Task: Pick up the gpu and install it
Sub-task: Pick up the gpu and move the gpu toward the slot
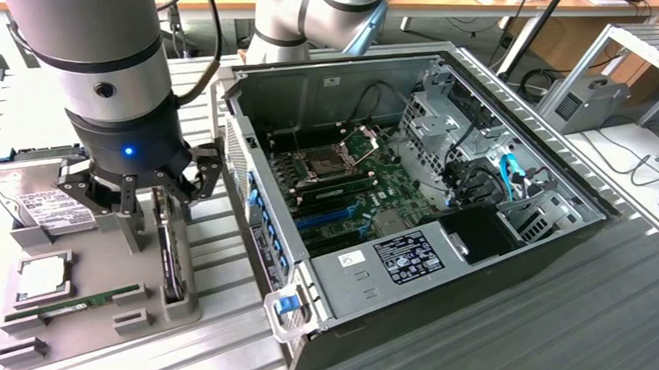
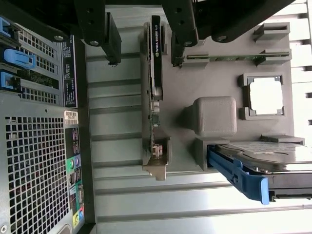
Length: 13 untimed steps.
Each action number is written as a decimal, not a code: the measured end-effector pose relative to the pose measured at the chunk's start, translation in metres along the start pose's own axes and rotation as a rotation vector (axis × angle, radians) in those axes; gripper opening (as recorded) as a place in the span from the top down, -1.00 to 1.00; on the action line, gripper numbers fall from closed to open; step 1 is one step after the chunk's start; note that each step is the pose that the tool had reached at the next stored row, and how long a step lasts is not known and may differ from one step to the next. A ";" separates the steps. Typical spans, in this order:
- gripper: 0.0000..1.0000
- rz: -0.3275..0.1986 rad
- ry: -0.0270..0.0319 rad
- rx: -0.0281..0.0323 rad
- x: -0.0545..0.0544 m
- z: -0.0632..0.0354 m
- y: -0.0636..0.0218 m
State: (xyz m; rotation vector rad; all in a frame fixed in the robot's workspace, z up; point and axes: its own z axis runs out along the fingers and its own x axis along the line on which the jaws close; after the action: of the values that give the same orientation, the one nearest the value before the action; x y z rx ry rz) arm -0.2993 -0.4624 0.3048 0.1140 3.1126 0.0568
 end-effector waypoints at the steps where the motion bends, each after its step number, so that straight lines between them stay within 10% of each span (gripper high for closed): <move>1: -0.08 0.000 -0.0001 -0.0001 0.000 0.0001 0.0002; 13: -0.08 0.000 0.0000 0.0000 0.000 0.0001 0.0030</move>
State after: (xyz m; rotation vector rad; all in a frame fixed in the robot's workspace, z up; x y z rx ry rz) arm -0.2993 -0.4594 0.3048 0.1140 3.1126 0.0567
